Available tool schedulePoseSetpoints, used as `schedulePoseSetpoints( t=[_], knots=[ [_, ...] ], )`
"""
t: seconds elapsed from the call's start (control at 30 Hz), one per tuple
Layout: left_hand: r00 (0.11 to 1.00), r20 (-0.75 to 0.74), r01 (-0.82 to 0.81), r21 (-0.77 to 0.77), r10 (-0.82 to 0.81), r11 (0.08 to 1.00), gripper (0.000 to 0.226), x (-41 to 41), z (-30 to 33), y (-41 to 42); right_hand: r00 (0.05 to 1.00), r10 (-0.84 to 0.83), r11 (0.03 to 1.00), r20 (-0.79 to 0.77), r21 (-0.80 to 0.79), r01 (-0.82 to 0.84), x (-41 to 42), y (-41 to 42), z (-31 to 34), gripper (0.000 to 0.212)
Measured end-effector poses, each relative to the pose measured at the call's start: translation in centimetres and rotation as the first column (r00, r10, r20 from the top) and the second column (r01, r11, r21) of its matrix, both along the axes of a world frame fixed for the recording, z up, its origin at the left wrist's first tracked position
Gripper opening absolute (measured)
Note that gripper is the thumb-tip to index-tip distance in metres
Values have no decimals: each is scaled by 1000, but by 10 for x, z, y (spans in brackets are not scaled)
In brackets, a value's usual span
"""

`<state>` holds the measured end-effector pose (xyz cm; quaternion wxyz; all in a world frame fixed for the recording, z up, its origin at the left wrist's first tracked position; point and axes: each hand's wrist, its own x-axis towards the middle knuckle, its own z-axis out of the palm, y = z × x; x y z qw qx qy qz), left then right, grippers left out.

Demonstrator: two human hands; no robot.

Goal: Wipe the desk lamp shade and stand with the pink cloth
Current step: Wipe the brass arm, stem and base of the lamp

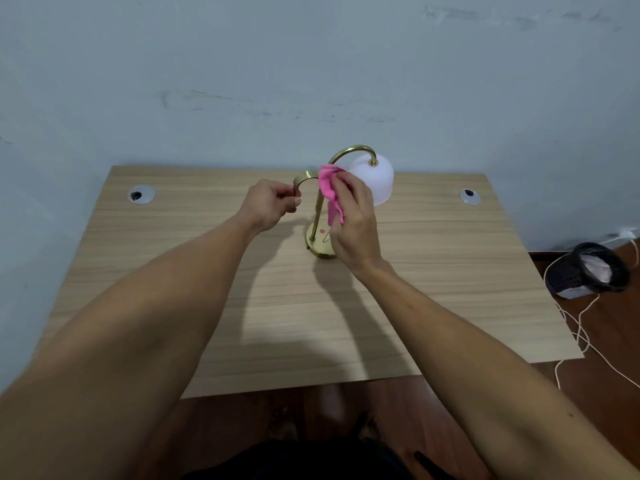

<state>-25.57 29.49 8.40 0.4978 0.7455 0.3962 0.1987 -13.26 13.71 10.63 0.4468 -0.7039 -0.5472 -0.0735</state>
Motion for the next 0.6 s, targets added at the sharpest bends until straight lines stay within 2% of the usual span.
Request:
schedulePoseSetpoints(
  t=[0.07,0.13,0.23,0.33,0.47,0.6],
  knots=[
    [1000,-16,10,5,-10,1000,10,0,0,1,988,114,993,100,-34,-111,-3,16,5,51],
    [999,-48,9,14,-8,1000,17,-1,1,2,965,201,973,168,-145,-177,-7,32,9,50],
    [999,-52,7,-1,-7,1000,22,-3,2,2,950,225,949,217,-271,-163,-8,41,8,56],
    [999,-48,6,-6,-6,1000,17,-4,2,3,951,198,955,237,-266,-133,-3,39,1,59],
    [999,-48,10,12,-9,1000,11,-3,2,5,983,115,978,140,-191,-87,8,16,-10,58],
    [999,-35,-30,21,31,999,14,-1,3,3,998,43,954,-44,-295,-54,25,-25,-36,60]
  ],
)
